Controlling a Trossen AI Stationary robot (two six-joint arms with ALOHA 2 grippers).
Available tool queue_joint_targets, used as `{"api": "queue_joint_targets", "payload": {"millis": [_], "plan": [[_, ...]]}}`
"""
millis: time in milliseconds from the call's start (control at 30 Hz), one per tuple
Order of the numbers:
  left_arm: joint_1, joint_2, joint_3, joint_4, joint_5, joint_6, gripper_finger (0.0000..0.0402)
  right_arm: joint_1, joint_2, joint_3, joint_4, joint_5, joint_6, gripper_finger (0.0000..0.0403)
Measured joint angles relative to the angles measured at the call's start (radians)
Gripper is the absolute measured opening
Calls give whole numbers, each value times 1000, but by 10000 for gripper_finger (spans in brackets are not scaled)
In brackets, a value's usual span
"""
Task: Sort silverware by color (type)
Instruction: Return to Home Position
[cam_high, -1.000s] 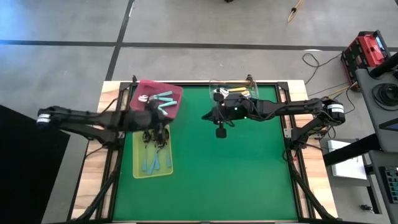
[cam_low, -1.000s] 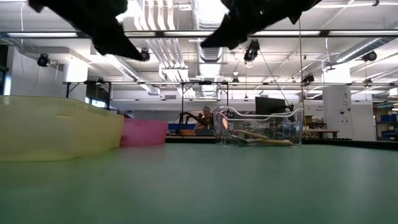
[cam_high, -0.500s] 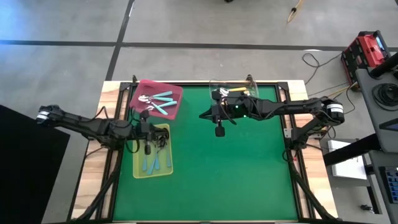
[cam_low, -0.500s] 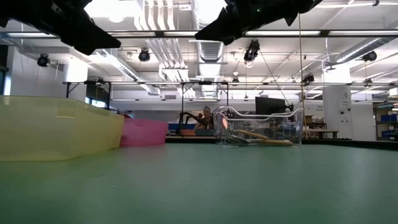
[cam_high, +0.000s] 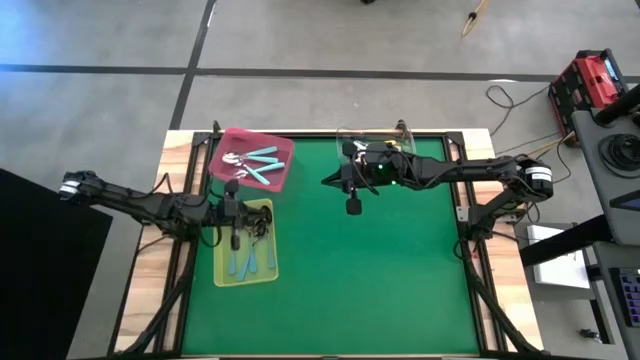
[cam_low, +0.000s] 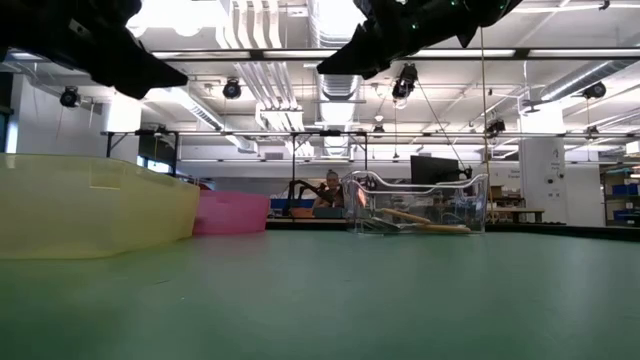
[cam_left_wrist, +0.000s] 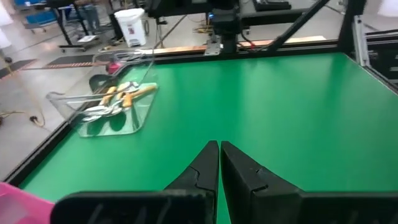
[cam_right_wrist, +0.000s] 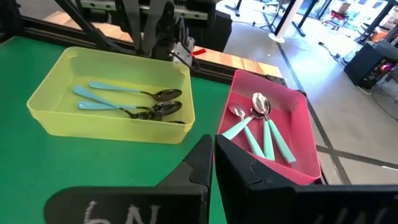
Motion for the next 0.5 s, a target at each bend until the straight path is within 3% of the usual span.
{"api": "queue_joint_targets", "payload": {"millis": [333,500], "plan": [[2,-5,-13,24,37,9,0,-3,0,0,0,0,0,9],[2,-5,-69,181,106,34,0,-3,0,0,0,0,1,9]]}}
